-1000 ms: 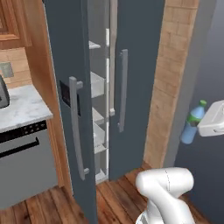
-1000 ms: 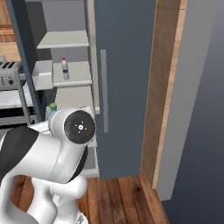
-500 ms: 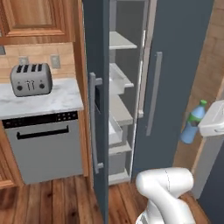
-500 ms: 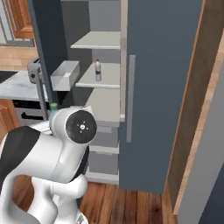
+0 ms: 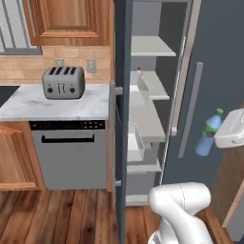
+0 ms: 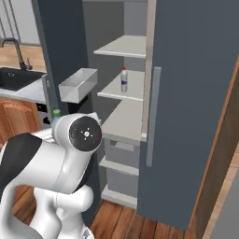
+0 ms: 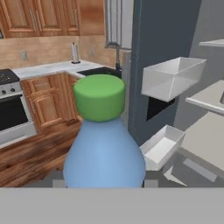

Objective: Take the bottled waters from the counter and place them in the freezer to freeze. Close the freezer door after placing the bottles.

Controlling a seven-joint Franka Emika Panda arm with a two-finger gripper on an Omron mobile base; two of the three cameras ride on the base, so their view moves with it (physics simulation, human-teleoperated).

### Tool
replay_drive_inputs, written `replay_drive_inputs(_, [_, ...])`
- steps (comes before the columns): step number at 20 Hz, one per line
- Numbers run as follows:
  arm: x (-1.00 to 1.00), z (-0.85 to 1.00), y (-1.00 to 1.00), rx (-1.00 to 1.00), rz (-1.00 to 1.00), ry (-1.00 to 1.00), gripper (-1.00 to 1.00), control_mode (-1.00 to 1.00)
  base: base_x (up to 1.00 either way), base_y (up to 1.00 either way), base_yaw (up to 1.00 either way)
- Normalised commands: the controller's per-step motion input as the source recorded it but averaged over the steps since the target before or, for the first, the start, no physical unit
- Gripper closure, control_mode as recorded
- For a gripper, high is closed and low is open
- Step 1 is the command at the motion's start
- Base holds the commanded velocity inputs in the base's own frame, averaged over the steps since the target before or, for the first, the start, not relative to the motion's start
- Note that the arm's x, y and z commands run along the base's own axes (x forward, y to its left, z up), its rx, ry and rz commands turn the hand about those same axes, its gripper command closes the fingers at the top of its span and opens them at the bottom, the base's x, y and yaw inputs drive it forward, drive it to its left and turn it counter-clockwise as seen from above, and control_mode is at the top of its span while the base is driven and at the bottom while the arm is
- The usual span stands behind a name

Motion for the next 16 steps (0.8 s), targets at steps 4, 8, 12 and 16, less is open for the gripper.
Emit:
replay_drive_inputs(4, [0.00,0.00,0.00,0.00,0.00,0.00,1.00,1.00,0.05,-0.71,0.33])
replay_drive_inputs(8, [0.00,0.00,0.00,0.00,0.00,0.00,1.00,1.00,0.11,-0.51,0.30])
replay_drive_inputs(12, [0.00,0.00,0.00,0.00,0.00,0.00,1.00,1.00,0.13,-0.12,0.28])
replay_drive_inputs(16, [0.00,0.00,0.00,0.00,0.00,0.00,1.00,1.00,0.23,-0.02,0.29])
